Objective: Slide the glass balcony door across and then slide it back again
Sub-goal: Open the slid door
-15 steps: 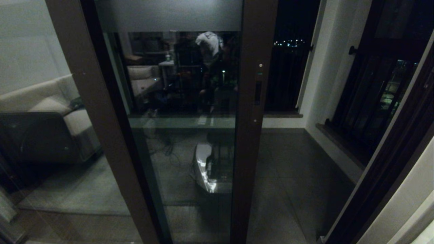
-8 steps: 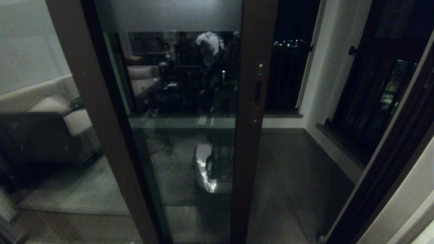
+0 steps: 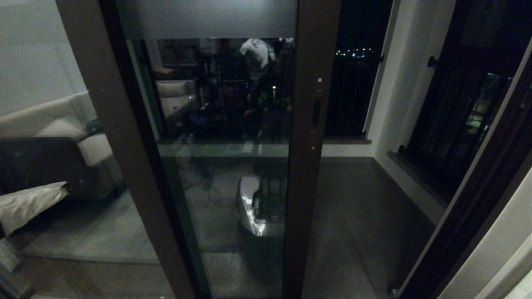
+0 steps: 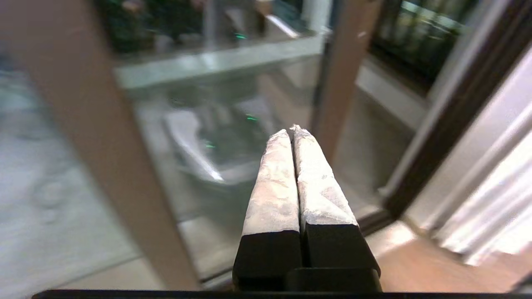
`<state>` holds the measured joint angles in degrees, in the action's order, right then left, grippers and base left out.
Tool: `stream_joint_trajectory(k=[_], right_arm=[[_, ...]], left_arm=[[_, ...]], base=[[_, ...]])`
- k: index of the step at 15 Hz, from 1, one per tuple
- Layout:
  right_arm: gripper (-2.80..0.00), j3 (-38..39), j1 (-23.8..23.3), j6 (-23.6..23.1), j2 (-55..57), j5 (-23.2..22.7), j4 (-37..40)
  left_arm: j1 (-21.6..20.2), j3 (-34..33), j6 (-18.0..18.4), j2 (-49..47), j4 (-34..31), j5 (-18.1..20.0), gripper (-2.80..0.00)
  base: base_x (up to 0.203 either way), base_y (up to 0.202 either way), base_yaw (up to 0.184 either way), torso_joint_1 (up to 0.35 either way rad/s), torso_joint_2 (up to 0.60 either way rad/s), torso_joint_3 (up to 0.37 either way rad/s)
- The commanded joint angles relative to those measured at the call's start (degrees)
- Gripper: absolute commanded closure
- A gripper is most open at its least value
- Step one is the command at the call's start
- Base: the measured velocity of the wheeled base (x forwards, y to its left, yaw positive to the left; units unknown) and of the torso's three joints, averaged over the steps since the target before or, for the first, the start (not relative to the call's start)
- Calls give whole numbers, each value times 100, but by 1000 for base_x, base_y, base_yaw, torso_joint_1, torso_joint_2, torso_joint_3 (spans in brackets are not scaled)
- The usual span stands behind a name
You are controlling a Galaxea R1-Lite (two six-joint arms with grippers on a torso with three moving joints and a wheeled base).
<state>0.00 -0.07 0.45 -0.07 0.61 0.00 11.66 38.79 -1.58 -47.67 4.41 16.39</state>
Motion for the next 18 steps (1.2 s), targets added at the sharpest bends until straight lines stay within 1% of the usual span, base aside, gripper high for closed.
stream_joint_trajectory(k=[1, 2, 3, 4, 5, 6, 7, 9, 10, 15, 18], right_arm=[[0, 0, -1, -1, 7, 0, 0], [0, 0, 7, -1, 7, 0, 0], [0, 0, -1, -1, 7, 0, 0], [0, 0, -1, -1, 7, 0, 0], [0, 0, -1, -1, 7, 0, 0], [0, 0, -1, -1, 7, 0, 0], [0, 0, -1, -1, 7, 0, 0], [0, 0, 7, -1, 7, 0, 0], [0, 0, -1, -1, 7, 0, 0], [0, 0, 2, -1, 7, 0, 0], [0, 0, 6, -1, 7, 0, 0]], left_arm=[[894, 459, -109, -1267, 230, -607, 0], [1245, 563, -132, -1658, 534, -1038, 0], [1611, 672, -147, -2098, 962, -1511, 0], [1893, 820, -157, -2547, 1411, -1954, 0], [2076, 1015, -163, -2955, 1783, -2278, 0], [2230, 1327, -169, -3346, 2087, -2519, 0], [2381, 1689, -181, -3656, 2283, -2679, 0], [2782, 2180, -259, -4088, 2437, -2829, 0], [2905, 2368, -278, -4291, 2464, -2879, 0], [3020, 3502, -291, -5272, 2494, -2939, 0], [3204, 4105, -295, -5792, 2495, -2940, 0]], base=[[0, 0, 0, 0, 0, 0], [0, 0, 0, 0, 0, 0], [0, 0, 0, 0, 0, 0], [0, 0, 0, 0, 0, 0], [0, 0, 0, 0, 0, 0], [0, 0, 0, 0, 0, 0], [0, 0, 0, 0, 0, 0], [0, 0, 0, 0, 0, 0], [0, 0, 0, 0, 0, 0], [0, 0, 0, 0, 0, 0], [0, 0, 0, 0, 0, 0]])
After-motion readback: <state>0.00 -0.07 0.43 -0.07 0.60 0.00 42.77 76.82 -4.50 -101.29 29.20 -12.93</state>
